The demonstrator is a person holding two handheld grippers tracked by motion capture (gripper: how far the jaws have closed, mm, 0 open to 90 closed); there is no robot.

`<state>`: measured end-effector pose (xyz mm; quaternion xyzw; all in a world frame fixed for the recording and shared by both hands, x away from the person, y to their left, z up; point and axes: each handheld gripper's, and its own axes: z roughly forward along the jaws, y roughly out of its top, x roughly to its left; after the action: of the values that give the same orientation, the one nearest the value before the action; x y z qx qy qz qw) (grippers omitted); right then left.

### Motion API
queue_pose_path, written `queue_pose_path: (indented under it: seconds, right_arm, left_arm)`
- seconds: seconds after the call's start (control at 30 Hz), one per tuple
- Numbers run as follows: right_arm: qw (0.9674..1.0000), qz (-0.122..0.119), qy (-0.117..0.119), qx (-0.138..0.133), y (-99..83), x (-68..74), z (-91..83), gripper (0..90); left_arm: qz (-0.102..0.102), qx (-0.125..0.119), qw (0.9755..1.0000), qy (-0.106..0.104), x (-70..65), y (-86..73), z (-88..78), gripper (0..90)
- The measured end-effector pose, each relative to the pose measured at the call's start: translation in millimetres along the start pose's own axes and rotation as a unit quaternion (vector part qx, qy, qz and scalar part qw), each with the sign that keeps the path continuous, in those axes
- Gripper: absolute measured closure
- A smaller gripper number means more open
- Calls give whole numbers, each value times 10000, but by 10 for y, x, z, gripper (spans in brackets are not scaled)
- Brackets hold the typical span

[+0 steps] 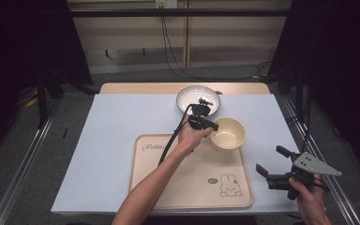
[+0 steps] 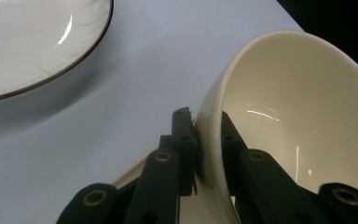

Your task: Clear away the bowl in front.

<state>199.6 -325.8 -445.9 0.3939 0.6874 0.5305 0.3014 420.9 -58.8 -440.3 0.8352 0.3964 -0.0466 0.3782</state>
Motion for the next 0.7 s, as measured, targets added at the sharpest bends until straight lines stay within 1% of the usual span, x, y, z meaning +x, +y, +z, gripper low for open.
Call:
queue_pose_path:
  seconds: [0.07,0.1,0.13,0.2,0.23,0.27,0.3,0.33,0.37,0.4,0.47,0.5,0.57,0.67,0.7]
  right_arm:
    - [10000,1,4,4,1,-1,-1,0]
    - [10000,12,18,9,1,-3,0,0]
    - [10000,-3,10,19,0,-5,1,0]
    - [10000,-1,19,40,-1,-2,2,0]
    - [10000,4,20,39,-1,1,3,0]
    - [10000,3,21,40,-1,1,4,0]
    - [10000,-2,30,38,-1,-2,4,0]
    - [10000,0,21,38,-1,-2,3,0]
    - [10000,-15,16,30,-1,-4,3,0]
    - [10000,-14,16,26,-1,-5,2,0]
    - [10000,-3,32,35,-1,-3,3,0]
    - [10000,-14,37,23,-1,-4,4,0]
    - [10000,5,51,24,1,-2,1,0]
    - [10000,14,58,27,0,-1,-1,0]
    - [10000,5,51,22,0,-3,1,0]
  left_arm:
    - [34,-3,10000,44,1,-13,29,823]
    - [23,22,10000,12,4,-15,37,823]
    - [-31,-11,10000,0,1,-18,49,823]
    - [-9,3,10000,-30,12,-19,61,823]
    - [-23,7,10000,-23,12,-17,71,823]
    - [18,38,10000,5,14,-16,77,823]
    - [-71,-22,10000,-7,-5,-20,94,823]
    - [6,40,10000,8,2,-22,99,823]
    - [-6,52,10000,-7,0,-26,108,822]
    - [54,72,10000,23,6,-31,115,822]
    - [22,45,10000,58,1,-40,144,821]
    - [-37,62,10000,-25,12,-46,163,820]
    - [-28,63,10000,-35,12,-49,169,821]
    - [61,25,10000,48,-9,-52,167,823]
    - [31,-13,10000,73,-18,-53,172,823]
